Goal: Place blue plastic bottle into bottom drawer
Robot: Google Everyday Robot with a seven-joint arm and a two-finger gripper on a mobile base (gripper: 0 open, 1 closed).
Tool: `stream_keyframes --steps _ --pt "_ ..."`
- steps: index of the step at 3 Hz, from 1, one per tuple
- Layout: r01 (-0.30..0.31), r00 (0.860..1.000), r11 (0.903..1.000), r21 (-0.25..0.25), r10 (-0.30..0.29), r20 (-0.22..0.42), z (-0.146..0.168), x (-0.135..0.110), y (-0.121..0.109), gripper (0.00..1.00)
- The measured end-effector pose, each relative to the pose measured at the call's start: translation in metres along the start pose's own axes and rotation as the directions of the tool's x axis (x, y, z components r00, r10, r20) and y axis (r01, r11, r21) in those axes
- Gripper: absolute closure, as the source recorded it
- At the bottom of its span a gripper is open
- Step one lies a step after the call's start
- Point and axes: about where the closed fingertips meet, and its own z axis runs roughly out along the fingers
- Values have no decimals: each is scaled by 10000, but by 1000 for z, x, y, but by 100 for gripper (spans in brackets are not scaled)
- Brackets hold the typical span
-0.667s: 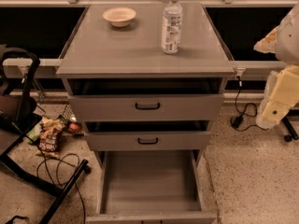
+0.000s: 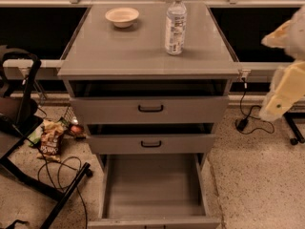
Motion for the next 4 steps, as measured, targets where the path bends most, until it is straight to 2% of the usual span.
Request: stream_keyframes --steps 1,2,3,4 --pt "-1294 9756 9901 547 1172 1854 17 4 -47 0" --pt "-2197 9018 9707 971 1642 3998 31 -15 -100 0" --pt "-3055 7490 9415 1421 1455 6464 56 -45 -171 0" --pt "-3506 6434 9214 1678 1068 7581 71 -58 -210 0"
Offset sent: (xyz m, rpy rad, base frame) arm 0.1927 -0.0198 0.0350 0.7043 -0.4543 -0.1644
